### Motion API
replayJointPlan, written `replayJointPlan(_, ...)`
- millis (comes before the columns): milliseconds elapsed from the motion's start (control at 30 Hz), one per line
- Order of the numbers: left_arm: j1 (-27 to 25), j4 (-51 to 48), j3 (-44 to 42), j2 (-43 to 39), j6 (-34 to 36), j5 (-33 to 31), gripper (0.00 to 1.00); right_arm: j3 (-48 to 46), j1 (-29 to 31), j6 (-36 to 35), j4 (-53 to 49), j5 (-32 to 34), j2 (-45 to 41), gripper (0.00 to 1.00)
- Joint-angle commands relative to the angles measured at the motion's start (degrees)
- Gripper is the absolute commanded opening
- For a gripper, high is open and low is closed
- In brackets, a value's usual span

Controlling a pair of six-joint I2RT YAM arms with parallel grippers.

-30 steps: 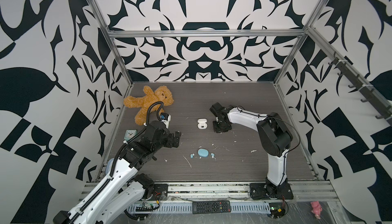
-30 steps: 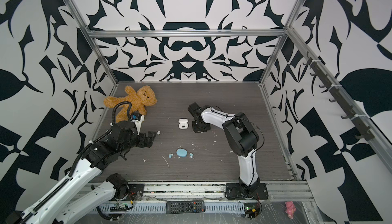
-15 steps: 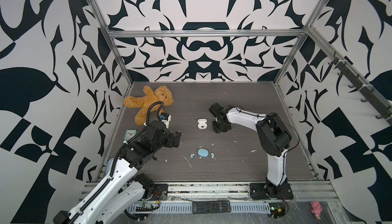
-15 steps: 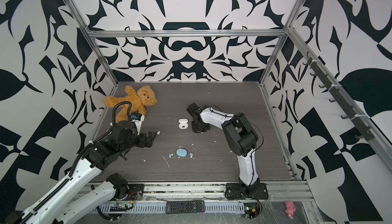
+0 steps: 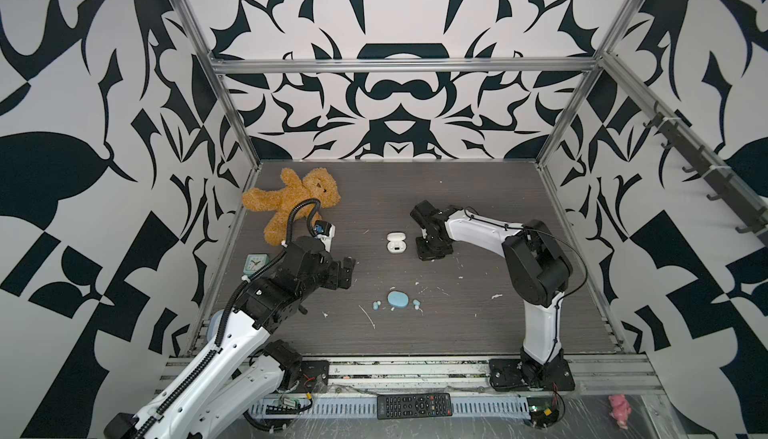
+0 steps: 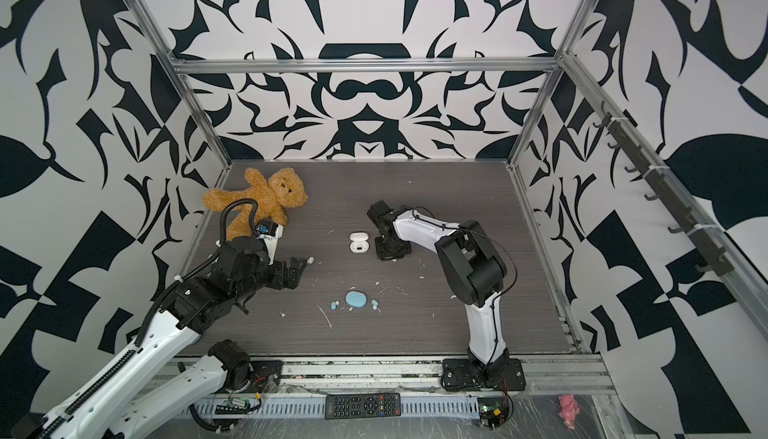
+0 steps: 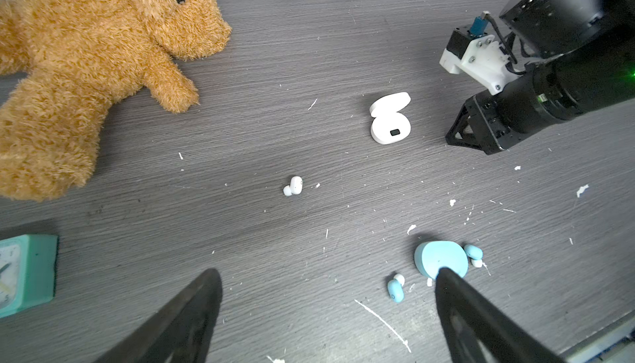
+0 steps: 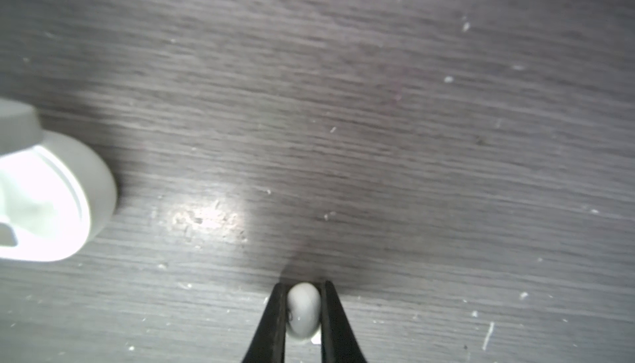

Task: Insert the wireless bluetooth earbuds into the charging case
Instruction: 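Carry the earbud in the right gripper over the open white case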

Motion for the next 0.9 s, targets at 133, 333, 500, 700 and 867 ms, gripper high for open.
replayJointPlan(133,0.1,0.4,-0.7,-0.2,0.2,0.6,0.99,-1.1,0.3,-1.4,3.1,-6.1,-5.1,0.13)
replayJointPlan(333,0.1,0.4,-0.8,-0.3,0.2,0.7,0.99,-1.2,0.2,-2.0,6.4,-10.4,-6.5,0.14)
replayJointPlan(500,0.1,0.4,-0.8,-0.4,0.3,0.5,0.99,0.0,0.2,-2.7,8.1,-13.3,-5.4,0.14)
replayJointPlan(700,0.1,0.4,-0.9,-0.4,0.4,0.4,0.99,2.5,0.2,-3.9,8.7,-15.2,-4.2,0.14)
replayJointPlan(867,0.1,0.5,-1.0,-0.7,0.4,0.3,0.99,4.2,0.2,-4.7,9.0,-16.4,-2.9,0.14)
